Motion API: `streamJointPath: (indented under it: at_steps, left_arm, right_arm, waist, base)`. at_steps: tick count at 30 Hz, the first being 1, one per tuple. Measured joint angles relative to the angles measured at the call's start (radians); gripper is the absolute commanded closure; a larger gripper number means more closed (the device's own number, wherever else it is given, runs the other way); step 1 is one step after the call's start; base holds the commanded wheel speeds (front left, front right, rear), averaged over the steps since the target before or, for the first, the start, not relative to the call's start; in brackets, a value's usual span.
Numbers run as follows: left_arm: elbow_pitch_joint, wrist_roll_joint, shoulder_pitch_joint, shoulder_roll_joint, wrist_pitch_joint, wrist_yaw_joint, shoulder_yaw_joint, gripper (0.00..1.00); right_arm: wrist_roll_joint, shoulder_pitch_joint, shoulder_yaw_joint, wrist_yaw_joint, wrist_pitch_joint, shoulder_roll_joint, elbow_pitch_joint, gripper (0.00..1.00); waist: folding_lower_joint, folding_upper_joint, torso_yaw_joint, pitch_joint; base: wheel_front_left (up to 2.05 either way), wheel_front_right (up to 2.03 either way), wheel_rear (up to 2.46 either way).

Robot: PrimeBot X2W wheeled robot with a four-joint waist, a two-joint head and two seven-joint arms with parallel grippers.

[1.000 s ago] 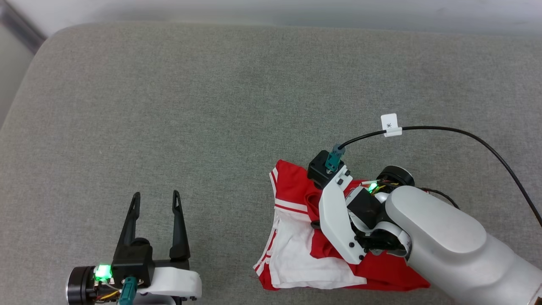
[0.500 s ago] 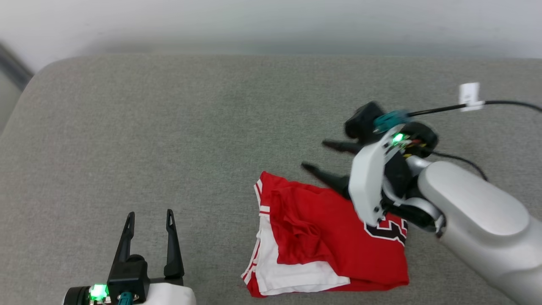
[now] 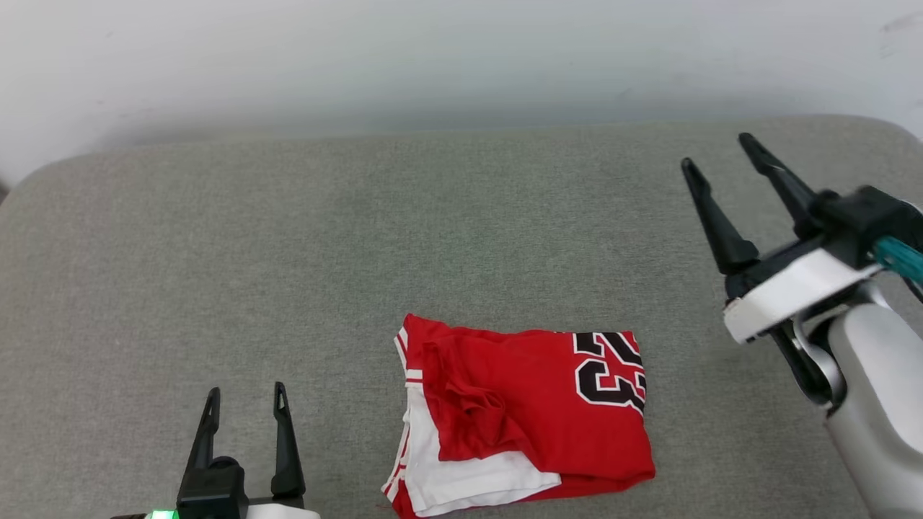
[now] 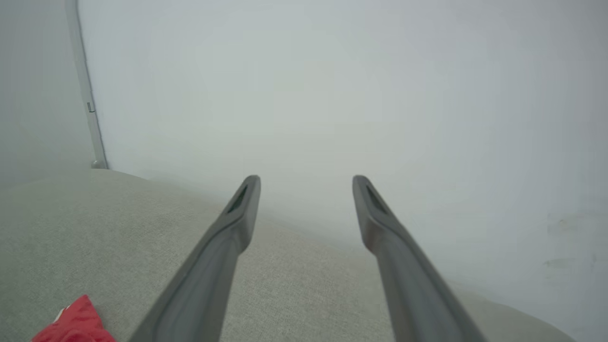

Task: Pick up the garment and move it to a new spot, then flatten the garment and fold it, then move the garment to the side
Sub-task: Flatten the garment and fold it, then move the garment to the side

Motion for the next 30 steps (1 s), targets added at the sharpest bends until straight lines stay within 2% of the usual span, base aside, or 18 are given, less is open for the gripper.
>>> streamJointPath:
  at_steps: [5,12,19,30]
  left_arm:
    - [0.001,0.001,0.012,0.002,0.000,-0.002,0.000,0.00]
    - [0.004,0.000,0.031,0.005,0.000,-0.007,0.001,0.00]
    - [0.009,0.000,0.051,0.010,0.000,-0.024,-0.002,0.00]
    - [0.008,0.001,0.067,0.016,0.000,-0.039,-0.013,0.00]
  right_arm:
    - [-0.132,0.209,-0.219,0.000,-0.004,0.091,-0.184,0.00]
    - [-0.198,0.449,-0.366,0.000,-0.004,0.207,-0.305,0.00]
    - [-0.208,0.623,-0.450,0.000,-0.004,0.280,-0.339,0.00]
    - [-0.217,0.743,-0.450,0.000,-0.004,0.321,-0.364,0.00]
  waist:
    - [0.0000,0.0000,-0.013,-0.020]
    - [0.0000,0.0000,-0.015,-0.053]
    - [-0.0001,0.0000,0.004,-0.088]
    - [-0.0001,0.0000,0.013,-0.110]
  base:
    - [0.00,0.00,0.00]
    - [0.00,0.00,0.00]
    - [0.00,0.00,0.00]
    - [0.00,0.00,0.00]
